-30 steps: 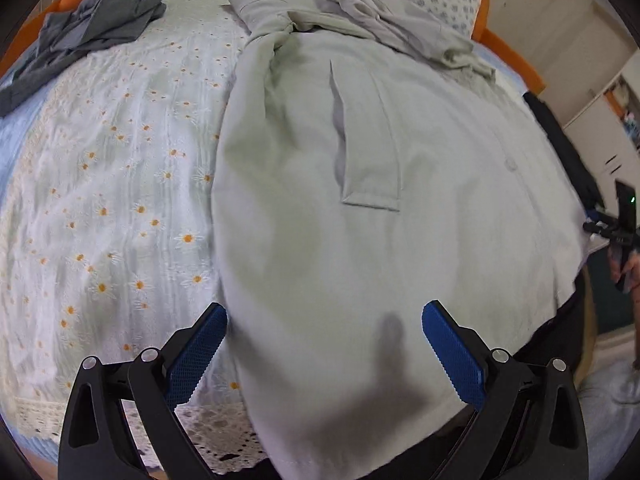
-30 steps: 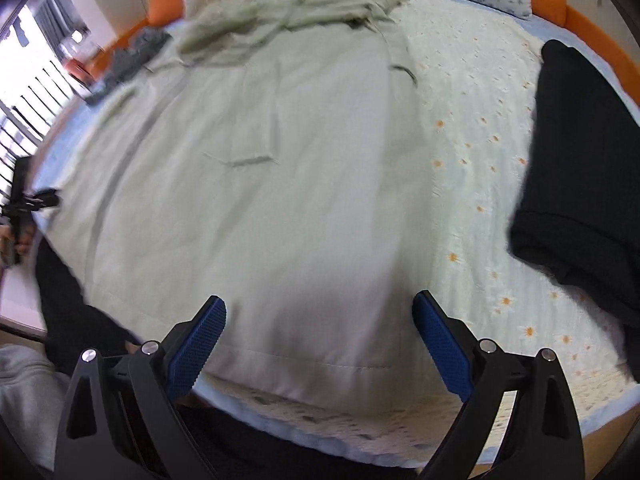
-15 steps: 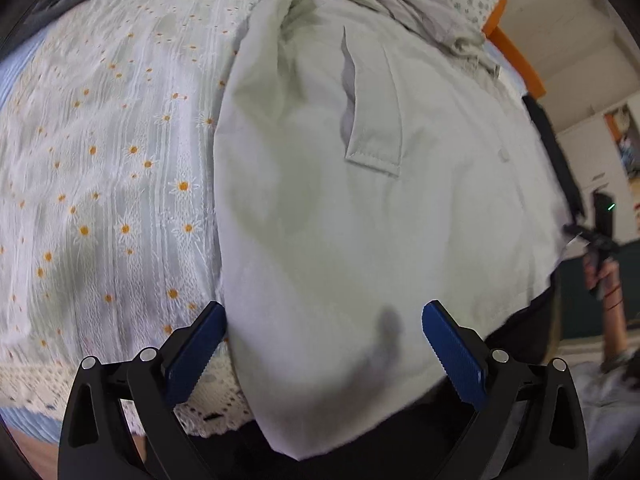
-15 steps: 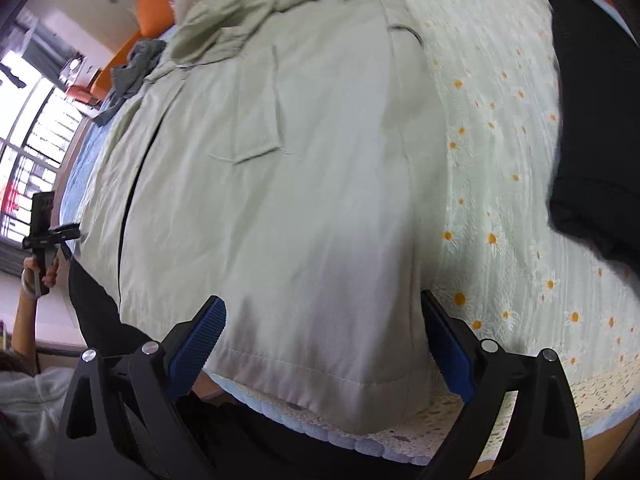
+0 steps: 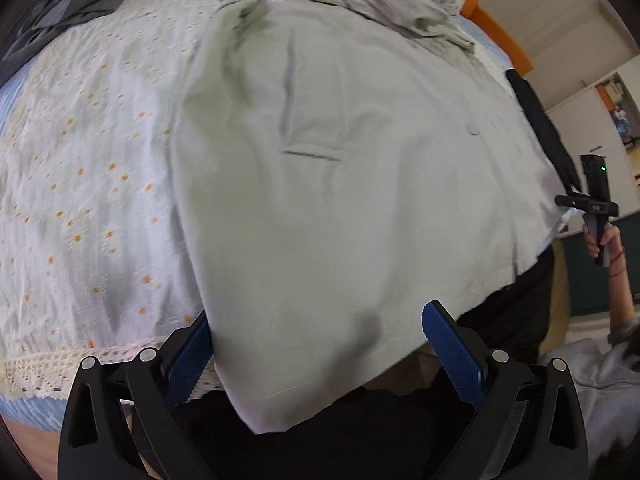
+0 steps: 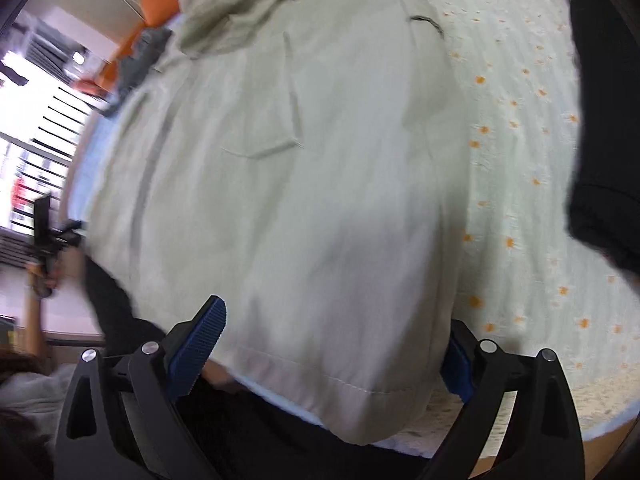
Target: Fold large clothes
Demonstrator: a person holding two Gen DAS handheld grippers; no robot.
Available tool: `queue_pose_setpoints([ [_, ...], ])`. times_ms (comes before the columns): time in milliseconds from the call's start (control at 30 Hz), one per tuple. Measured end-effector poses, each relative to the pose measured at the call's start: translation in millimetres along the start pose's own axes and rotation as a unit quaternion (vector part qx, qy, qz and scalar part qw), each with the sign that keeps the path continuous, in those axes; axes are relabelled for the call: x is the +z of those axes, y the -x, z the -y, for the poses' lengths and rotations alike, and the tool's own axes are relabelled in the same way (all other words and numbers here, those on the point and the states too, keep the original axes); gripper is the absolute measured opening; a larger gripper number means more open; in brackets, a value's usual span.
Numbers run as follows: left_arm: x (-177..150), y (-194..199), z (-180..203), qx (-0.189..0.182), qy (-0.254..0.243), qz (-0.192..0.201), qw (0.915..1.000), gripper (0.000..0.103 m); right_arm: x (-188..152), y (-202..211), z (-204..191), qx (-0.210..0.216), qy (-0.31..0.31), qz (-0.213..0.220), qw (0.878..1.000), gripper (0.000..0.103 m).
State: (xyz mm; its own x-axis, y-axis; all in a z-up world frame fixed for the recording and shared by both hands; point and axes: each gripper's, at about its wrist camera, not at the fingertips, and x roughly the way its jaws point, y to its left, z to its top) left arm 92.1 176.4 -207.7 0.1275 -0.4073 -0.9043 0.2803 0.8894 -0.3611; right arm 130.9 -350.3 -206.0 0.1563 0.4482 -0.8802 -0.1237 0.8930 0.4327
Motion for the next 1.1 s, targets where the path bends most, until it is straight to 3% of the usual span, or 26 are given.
queue_pose_setpoints([
  [67, 5.8, -4.2, 0.4, -0.006, 0.007, -0.009, 0.9999, 0.099, 2.3, -0.8, 3.6, 0.003, -0.006, -0.008, 1.0, 0.093],
  [200, 10.0, -25.9, -6.6, 0.06, 0.017, -0.055, 0.9965, 0.099, 5.2, -11.5, -0.3, -0.031, 0.001, -0.025, 0.999, 0.093],
  [300, 8.3, -29.0, -4.8, 0.082, 0.008, -0.062, 0.9947, 0.099, 3.7, -1.5, -2.0, -0.006, 0.002, -0.011, 1.0, 0.093],
  [400, 8.0, -25.6, 1.9, 0.131, -0.003, -0.051, 0.9901, 0.099, 8.2, 2.8, 2.3, 0.02, -0.021, -0.003, 1.0, 0.093],
  [467, 6.5, -24.2, 3.7, 0.119, 0.005, -0.052, 0.9915, 0.099, 10.1, -1.1, 5.8, 0.005, -0.029, -0.013, 0.999, 0.093],
  [533, 4.6, -24.7, 9.2, 0.085, 0.011, -0.055, 0.9948, 0.099, 10.4, -10.8, 8.4, -0.006, -0.036, -0.031, 0.999, 0.093],
  [567, 5.0, -23.9, 15.6, 0.092, 0.003, -0.052, 0.9944, 0.099, 10.3, -11.3, 8.2, -0.01, -0.035, -0.032, 0.999, 0.093],
  [633, 7.2, -20.8, 25.0, 0.101, -0.009, -0.049, 0.9936, 0.099, 12.3, -11.1, 6.1, -0.012, -0.038, -0.035, 0.999, 0.086],
  [800, 19.4, -5.0, 41.6, 0.077, -0.018, -0.027, 0.9965, 0.099, 14.5, 2.3, 12.1, -0.022, -0.053, -0.044, 0.997, 0.06],
  [1000, 26.3, -2.2, 29.9, 0.062, -0.004, -0.02, 0.9978, 0.099, 14.6, 12.2, 8.7, -0.031, -0.049, -0.061, 0.996, 0.06],
  [1100, 12.1, -15.8, 19.2, 0.076, -0.002, -0.025, 0.9968, 0.099, 16.8, 12.1, 2.2, -0.033, -0.038, -0.08, 0.996, 0.06],
])
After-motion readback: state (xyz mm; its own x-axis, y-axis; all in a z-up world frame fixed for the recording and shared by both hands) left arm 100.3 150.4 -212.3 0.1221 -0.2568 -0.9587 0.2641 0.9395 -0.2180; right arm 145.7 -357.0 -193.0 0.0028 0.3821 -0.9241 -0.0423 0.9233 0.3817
